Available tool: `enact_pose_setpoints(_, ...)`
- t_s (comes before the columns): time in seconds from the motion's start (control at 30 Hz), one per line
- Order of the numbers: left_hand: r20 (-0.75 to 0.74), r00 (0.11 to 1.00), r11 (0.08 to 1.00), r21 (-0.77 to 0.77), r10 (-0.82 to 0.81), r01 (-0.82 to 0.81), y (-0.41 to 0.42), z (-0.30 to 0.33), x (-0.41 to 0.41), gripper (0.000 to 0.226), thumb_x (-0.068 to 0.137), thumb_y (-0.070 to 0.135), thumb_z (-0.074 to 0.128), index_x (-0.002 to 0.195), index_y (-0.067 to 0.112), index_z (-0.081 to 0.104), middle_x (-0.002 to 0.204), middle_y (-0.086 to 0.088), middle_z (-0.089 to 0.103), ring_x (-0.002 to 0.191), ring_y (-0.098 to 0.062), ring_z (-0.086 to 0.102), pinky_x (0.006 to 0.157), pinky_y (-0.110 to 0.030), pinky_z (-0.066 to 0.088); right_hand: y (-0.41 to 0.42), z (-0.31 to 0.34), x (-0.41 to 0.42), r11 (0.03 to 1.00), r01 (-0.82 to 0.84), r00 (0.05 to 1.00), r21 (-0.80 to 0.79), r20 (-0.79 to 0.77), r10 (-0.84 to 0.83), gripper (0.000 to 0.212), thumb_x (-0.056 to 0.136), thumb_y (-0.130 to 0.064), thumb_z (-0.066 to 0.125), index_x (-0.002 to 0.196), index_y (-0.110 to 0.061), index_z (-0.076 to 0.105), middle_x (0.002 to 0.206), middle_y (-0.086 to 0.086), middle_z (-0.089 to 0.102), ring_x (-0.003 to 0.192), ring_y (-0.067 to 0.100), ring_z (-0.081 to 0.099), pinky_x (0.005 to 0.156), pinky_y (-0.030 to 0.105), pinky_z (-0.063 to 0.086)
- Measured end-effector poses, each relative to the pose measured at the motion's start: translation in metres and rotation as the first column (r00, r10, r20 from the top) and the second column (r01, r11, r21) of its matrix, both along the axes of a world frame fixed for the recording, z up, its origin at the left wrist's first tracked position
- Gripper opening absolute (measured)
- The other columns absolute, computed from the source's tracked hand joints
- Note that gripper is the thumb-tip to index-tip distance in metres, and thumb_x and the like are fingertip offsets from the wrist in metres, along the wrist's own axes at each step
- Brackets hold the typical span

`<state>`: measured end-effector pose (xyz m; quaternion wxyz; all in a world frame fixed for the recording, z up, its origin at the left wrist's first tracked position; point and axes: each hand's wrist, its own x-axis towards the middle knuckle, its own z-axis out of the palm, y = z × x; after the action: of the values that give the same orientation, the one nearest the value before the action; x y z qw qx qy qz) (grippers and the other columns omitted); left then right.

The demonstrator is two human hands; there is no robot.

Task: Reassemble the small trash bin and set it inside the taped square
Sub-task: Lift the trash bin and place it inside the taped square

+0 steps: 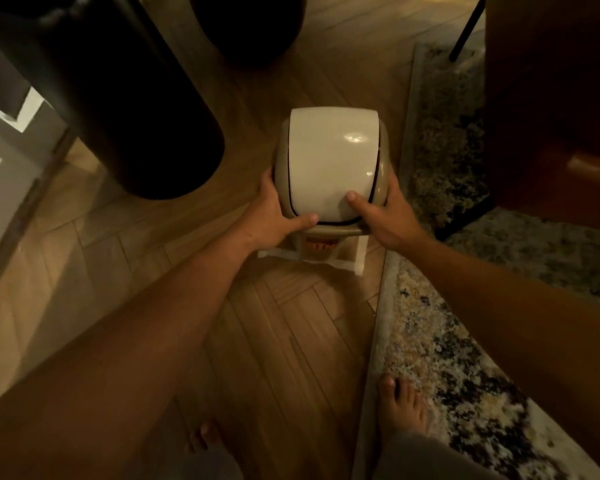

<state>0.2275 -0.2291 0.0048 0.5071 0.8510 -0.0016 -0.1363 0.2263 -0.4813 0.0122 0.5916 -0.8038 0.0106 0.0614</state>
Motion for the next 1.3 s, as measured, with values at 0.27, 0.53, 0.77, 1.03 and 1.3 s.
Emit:
enact_pose_setpoints(0.27,0.040,0.992,0.992,0.043,-0.121,0.119,-0.016,0.035,0.080,0.128,0.052,0.063,0.091,0.155,0.032,0.021,0.154,0.004,0.042,0.138,-0.015,0.043,0.108,-0.040,0.044,-0.025,0.014,0.058,0.998,0.062,0.997,-0.010,-0.049,-0.062,0.101,0.064,-0.079,0.070,0.149,-0.030,0.043,0.109,-0.035,0.059,0.091,-0.026,0.060,0.071,0.003,0.050)
enact_pose_setpoints(0.53,0.096,0.991,0.995,0.045,-0.089,0.085,-0.014,0.027,0.093,0.120,0.067,0.037,0.092,0.159,0.024,0.015,0.160,-0.001,0.034,0.147,-0.018,0.030,0.118,-0.046,0.033,-0.023,0.014,0.080,0.999,-0.022,0.999,-0.046,-0.042,0.020,0.120,0.072,-0.066,0.077,0.162,-0.023,0.011,0.157,-0.001,0.043,0.141,0.009,0.045,0.111,0.028,0.042)
enact_pose_setpoints(0.77,0.195,0.981,0.984,0.174,0.000,-0.035,-0.013,0.038,0.109,0.116,0.065,0.054,0.087,0.157,0.025,0.022,0.156,-0.005,0.034,0.143,-0.024,0.035,0.117,-0.045,0.034,-0.021,0.026,0.089,0.985,0.111,0.993,-0.133,-0.028,-0.116,0.124,0.069,-0.077,0.070,0.163,-0.029,0.004,0.165,0.000,0.028,0.149,0.017,0.030,0.117,0.037,0.034)
enact_pose_setpoints(1.03,0.183,0.980,0.990,0.129,-0.073,0.050,-0.015,0.046,0.085,0.120,0.056,0.063,0.089,0.153,0.029,0.027,0.153,-0.001,0.038,0.141,-0.019,0.038,0.111,-0.048,0.042,-0.020,0.034,0.054,0.999,0.019,0.998,-0.049,0.063,-0.016,0.083,0.083,-0.051,0.077,0.151,-0.029,0.034,0.133,-0.027,0.053,0.115,-0.023,0.051,0.090,0.004,0.046)
enact_pose_setpoints(1.3,0.086,0.996,0.980,0.199,-0.031,0.013,0.003,0.036,0.072,0.126,0.060,0.063,0.086,0.157,0.036,0.011,0.166,-0.003,0.015,0.147,-0.025,0.027,0.115,-0.049,0.034,-0.018,0.028,0.038,0.995,-0.020,0.996,-0.097,0.083,0.029,0.093,0.082,-0.039,0.082,0.156,-0.022,0.026,0.153,-0.002,0.045,0.138,0.008,0.047,0.111,0.038,0.046)
